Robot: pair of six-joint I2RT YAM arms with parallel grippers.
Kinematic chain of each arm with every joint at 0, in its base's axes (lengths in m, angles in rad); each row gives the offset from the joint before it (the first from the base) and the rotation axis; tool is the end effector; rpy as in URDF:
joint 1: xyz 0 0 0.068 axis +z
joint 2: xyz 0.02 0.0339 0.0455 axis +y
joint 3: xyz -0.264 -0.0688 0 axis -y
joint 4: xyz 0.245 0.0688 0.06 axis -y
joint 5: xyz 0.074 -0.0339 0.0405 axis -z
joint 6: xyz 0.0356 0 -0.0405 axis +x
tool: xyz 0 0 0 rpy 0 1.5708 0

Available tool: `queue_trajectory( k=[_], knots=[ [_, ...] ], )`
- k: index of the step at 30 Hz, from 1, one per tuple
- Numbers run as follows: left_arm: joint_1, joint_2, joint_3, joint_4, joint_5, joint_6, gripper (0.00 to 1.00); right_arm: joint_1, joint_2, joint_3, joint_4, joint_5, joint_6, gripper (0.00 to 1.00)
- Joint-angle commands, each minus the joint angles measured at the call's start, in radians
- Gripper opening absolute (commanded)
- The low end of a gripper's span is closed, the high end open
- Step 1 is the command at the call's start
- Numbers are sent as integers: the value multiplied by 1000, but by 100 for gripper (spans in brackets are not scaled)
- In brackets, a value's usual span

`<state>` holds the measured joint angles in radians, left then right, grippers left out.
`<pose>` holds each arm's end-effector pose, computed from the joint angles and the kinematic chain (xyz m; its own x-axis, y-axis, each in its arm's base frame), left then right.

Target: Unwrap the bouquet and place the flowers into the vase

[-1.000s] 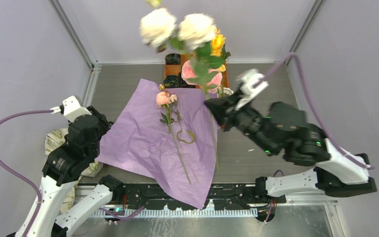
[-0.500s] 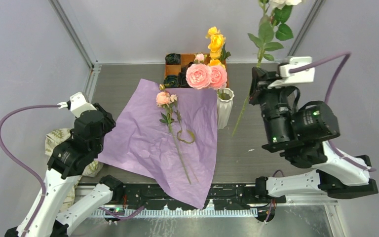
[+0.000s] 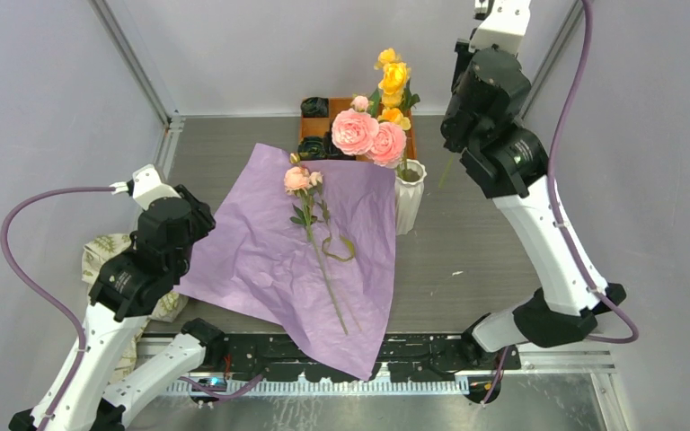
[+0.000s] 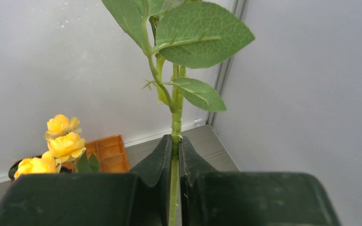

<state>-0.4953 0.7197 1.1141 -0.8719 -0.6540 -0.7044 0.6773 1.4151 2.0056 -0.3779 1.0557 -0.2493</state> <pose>0.1118 -0.0358 0.3901 -0.2445 -0.4521 -0.8578 -0.3366 0.8692 -0.3621 0.2054 0.1254 0.5799 0.0720 -0.0981 -0.9926 0.3838 0.9213 -0.0632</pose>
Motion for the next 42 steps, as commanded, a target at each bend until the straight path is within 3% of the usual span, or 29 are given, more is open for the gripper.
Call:
queue_trajectory(
  k=[1, 8, 16, 29, 38, 42],
  knots=[
    [4, -7, 1, 51, -19, -3, 35, -90, 42, 94, -113, -230, 179, 1],
    [3, 19, -14, 66, -12, 1, 35, -104, 17, -134, 175, -483, 142, 1],
    [3, 27, -17, 76, -26, 20, 35, -104, -28, -377, 516, -557, 78, 1],
    [3, 84, -23, 111, -13, 25, 35, -105, -49, -328, 539, -601, 18, 1],
    [4, 99, -24, 117, -2, 22, 34, -106, -75, -501, 656, -570, -6, 1],
    [3, 96, -29, 120, -3, 19, 34, -105, -118, -650, 742, -563, 8, 1]
  ],
)
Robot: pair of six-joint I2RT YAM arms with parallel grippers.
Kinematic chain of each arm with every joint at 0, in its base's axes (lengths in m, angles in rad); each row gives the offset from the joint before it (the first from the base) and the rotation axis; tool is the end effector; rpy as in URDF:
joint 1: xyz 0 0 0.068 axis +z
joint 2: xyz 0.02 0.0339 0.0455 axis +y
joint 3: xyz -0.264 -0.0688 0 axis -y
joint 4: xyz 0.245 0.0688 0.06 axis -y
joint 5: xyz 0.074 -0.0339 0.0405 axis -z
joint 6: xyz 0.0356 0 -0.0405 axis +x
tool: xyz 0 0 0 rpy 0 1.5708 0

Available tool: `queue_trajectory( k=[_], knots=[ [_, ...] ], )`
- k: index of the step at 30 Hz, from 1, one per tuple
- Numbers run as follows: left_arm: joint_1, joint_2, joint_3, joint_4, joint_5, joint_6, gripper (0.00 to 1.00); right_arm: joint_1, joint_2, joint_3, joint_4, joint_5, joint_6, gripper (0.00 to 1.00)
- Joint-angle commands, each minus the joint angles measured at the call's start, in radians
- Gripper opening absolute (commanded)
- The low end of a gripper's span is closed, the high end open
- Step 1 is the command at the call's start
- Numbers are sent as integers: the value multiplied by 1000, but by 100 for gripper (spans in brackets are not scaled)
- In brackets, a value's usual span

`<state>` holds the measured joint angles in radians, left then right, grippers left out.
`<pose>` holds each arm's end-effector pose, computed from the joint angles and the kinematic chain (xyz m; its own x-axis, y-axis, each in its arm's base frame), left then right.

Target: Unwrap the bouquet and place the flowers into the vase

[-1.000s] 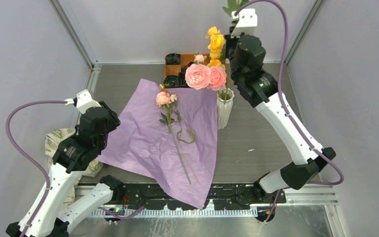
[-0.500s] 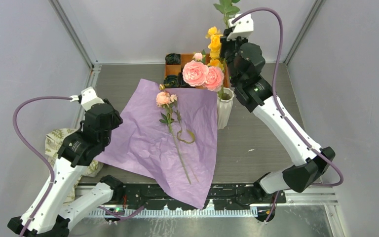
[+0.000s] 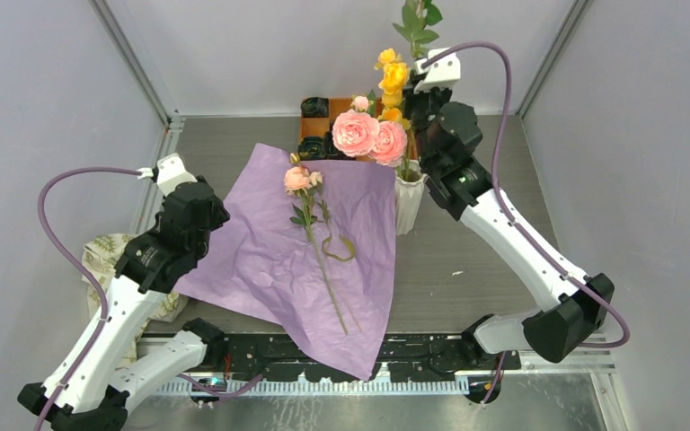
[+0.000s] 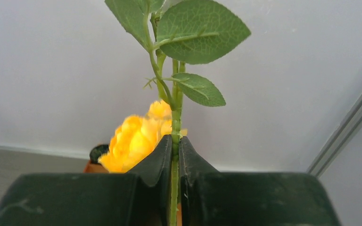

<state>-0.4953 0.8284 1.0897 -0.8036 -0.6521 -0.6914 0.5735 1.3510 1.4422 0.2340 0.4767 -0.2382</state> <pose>0.1425 -0.0524 0.3765 -0.2991 -0.4144 -0.8595 -0.3508 0.8854 -0.3049 0.2617 0.1496 0.4870 0.2884 -0.0633 -0.9554 -0.0502 0.9954 -0.0811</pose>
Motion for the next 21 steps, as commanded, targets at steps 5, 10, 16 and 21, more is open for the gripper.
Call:
queue_trajectory(
  k=[5, 10, 16, 21],
  knots=[
    [3, -11, -9, 53, -2, 4, 34, -1, -149, -297, 271, 42, 53, 1],
    [3, -8, -17, 58, 7, 1, 34, -1, -202, -404, 235, 48, 127, 2],
    [3, -10, -25, 60, 12, -3, 34, -1, -286, -493, 138, 25, 230, 34],
    [3, -11, -33, 64, 23, -11, 34, 0, -333, -518, 49, 17, 280, 80]
  ],
)
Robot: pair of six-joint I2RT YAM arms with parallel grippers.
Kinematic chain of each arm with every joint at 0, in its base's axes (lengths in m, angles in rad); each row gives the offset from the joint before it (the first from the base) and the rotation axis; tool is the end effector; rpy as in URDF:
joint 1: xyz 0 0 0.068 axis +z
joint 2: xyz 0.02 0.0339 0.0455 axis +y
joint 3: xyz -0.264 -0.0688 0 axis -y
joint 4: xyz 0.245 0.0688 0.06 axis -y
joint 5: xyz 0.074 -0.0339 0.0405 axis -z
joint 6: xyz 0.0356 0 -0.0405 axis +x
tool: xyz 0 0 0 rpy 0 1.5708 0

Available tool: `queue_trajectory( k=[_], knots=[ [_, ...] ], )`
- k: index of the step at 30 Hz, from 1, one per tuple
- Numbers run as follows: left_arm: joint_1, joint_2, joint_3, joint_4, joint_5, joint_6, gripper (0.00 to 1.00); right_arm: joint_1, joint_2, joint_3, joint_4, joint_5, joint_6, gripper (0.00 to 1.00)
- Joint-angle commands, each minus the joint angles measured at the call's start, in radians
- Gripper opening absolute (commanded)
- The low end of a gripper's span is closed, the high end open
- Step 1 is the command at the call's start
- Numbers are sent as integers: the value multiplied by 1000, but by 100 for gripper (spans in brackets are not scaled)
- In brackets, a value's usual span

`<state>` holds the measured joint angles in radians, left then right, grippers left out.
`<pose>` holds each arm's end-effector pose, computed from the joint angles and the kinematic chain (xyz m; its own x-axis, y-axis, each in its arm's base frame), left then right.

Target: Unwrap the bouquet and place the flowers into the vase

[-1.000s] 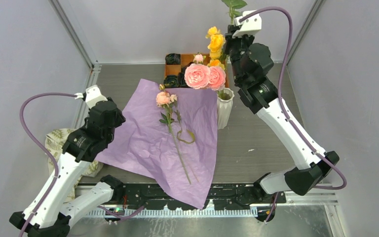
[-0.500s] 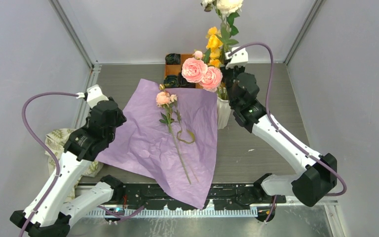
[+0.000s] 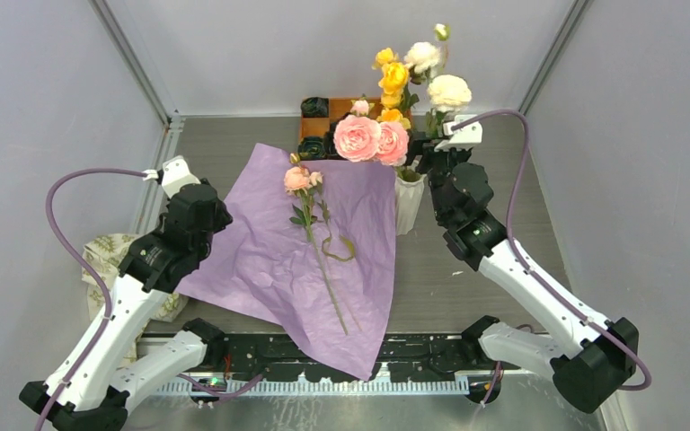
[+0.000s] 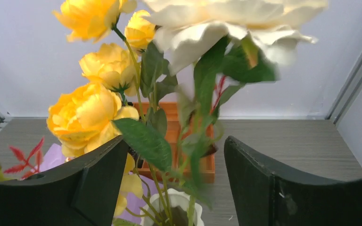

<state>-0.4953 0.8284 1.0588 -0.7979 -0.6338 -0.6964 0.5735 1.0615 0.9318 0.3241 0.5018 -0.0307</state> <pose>0.1446 -0.0541 0.3672 -0.3266 -0.4110 -0.8511 -0.3466 0.8898 -0.2967 0.2153 0.1187 0.3921 0.1646 0.0743 -0.9836 -0.0742 0.9953 0.0628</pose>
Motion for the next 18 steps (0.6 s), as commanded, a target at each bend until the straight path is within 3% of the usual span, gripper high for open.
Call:
queue_trajectory(
  k=[1, 11, 18],
  knots=[
    [3, -11, -4, 60, 8, -7, 34, 0, -52, -9, -59, -6, 82, 82],
    [3, -4, -14, 70, 39, -18, 35, 0, -331, -19, -241, -3, 202, 87],
    [2, 27, -22, 88, 75, -36, 35, 0, -480, 174, -482, -149, 314, 86]
  ],
)
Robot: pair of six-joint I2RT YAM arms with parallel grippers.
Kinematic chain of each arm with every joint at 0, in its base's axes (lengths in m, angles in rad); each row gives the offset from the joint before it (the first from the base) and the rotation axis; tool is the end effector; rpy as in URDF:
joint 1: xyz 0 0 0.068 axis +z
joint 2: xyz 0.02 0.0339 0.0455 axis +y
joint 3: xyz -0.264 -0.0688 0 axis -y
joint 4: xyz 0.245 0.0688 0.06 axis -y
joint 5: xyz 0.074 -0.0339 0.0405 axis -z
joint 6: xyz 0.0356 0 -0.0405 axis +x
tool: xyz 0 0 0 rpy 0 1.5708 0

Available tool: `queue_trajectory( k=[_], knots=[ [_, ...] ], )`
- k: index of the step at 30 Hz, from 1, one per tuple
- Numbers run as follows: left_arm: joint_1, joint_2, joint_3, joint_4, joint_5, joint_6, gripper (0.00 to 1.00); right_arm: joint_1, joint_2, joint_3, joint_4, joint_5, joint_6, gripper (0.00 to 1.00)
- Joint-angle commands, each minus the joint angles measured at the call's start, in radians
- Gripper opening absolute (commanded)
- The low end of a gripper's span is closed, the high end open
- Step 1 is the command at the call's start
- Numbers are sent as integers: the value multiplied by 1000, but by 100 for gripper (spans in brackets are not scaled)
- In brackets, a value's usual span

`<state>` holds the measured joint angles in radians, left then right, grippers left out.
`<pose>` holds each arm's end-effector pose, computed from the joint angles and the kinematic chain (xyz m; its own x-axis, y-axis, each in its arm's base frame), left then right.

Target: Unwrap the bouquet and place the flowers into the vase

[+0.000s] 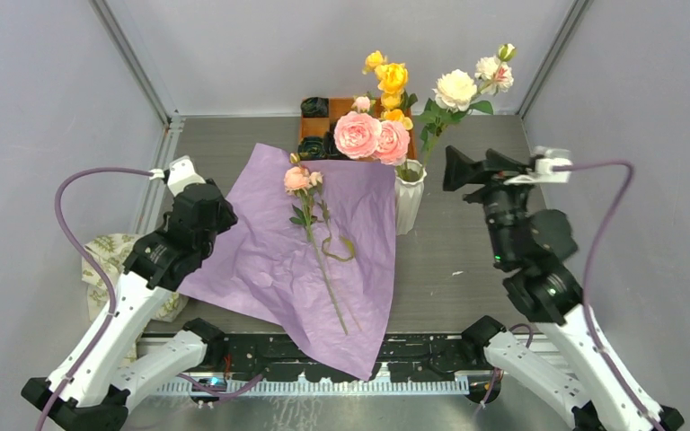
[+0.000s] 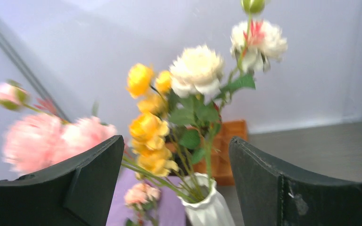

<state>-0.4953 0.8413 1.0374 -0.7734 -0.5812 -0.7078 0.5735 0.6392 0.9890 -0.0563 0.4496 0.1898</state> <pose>0.1497 -0.0587 0.3603 -0.3600 -0.4232 -0.8315 -0.3179 0.8935 -0.3171 0.1086 0.0517 0.4420 0.2124 0.3395 -0.9163 -0.1825 0.9350 0.3041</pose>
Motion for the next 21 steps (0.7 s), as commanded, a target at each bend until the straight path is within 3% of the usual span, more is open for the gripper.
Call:
queue_trajectory(
  k=[1, 9, 14, 16, 21],
  knots=[
    [3, 19, 0, 64, 27, -25, 35, 0, -60, 143, -122, -123, 117, 86],
    [3, -13, 24, 21, -22, -27, 35, 0, 139, 397, -235, -544, 296, 79],
    [4, -46, 47, -16, -66, -24, 35, 80, 250, 452, -256, -600, 305, 77],
    [3, -49, 58, -29, -85, -21, 36, 256, 292, 496, -313, -499, 222, 77],
    [4, -47, 89, -60, -132, -11, 36, 816, 494, 575, -424, -19, -70, 78]
  ],
)
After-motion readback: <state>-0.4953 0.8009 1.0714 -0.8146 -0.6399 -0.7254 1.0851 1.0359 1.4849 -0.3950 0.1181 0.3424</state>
